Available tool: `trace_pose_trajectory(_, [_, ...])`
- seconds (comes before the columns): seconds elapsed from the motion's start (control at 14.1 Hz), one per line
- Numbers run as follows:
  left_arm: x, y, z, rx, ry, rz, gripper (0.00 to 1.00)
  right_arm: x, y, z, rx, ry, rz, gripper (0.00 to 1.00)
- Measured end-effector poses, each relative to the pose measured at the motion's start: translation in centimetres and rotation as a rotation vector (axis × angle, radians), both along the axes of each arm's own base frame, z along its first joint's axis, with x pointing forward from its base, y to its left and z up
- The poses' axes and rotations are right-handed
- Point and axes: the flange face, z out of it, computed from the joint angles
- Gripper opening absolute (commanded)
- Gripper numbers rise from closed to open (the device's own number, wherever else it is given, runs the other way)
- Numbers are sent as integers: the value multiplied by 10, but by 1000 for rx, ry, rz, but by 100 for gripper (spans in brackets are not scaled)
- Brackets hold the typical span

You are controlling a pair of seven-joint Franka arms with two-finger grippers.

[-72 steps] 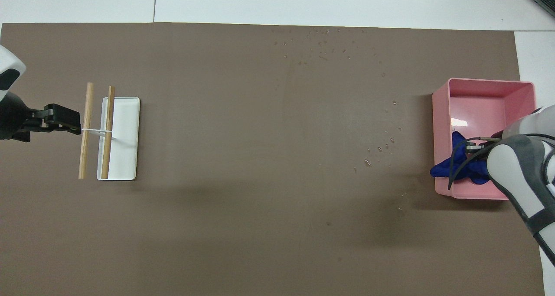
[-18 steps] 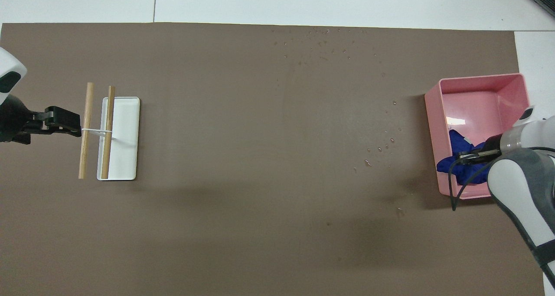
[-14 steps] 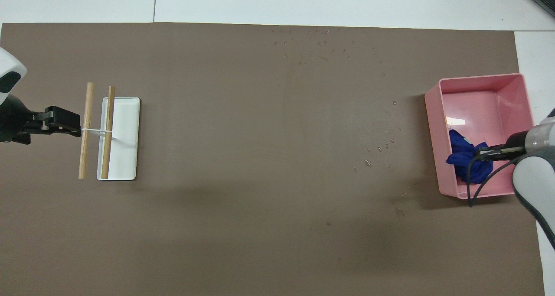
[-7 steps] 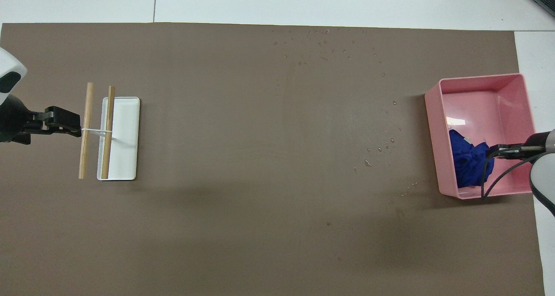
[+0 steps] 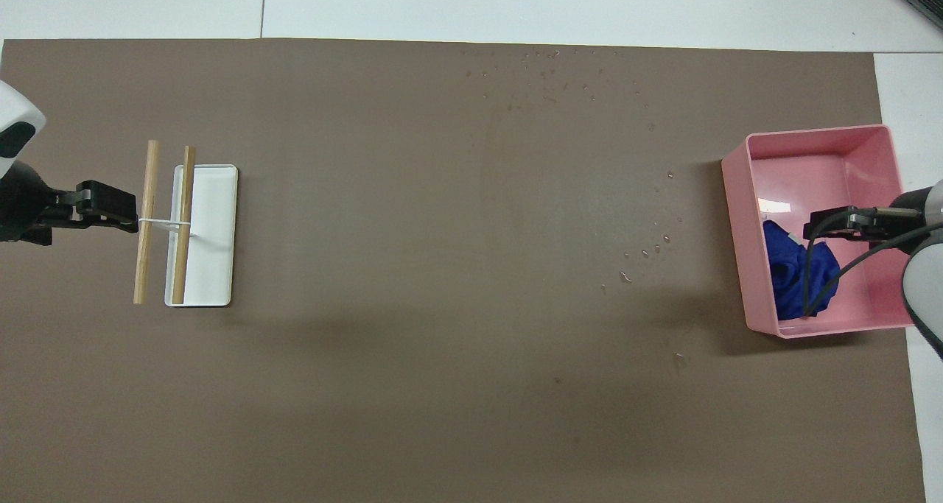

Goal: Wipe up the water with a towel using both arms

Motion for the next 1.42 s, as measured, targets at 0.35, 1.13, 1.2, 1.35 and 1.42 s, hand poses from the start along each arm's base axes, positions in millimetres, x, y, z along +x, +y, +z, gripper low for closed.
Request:
trace_pose_trajectory(0.35, [0, 0, 0, 0, 0, 0, 100, 5, 75, 93, -42, -12, -72, 100])
trace_pose_trajectory(1.13, [0, 0, 1, 0, -1, -1, 100, -8, 83, 128, -43, 52, -64, 100])
trace_pose_trajectory(1.2, [0, 0, 1, 0, -2, -1, 100, -8, 83, 123, -44, 61, -48, 100])
trace_pose_trajectory(1.35, [-1, -1, 1, 0, -3, -3, 100, -9, 83, 119, -44, 71, -39, 100])
trace_pose_trajectory(1.42, [-1, -1, 2, 0, -4, -3, 100, -9, 83, 117, -44, 74, -39, 100])
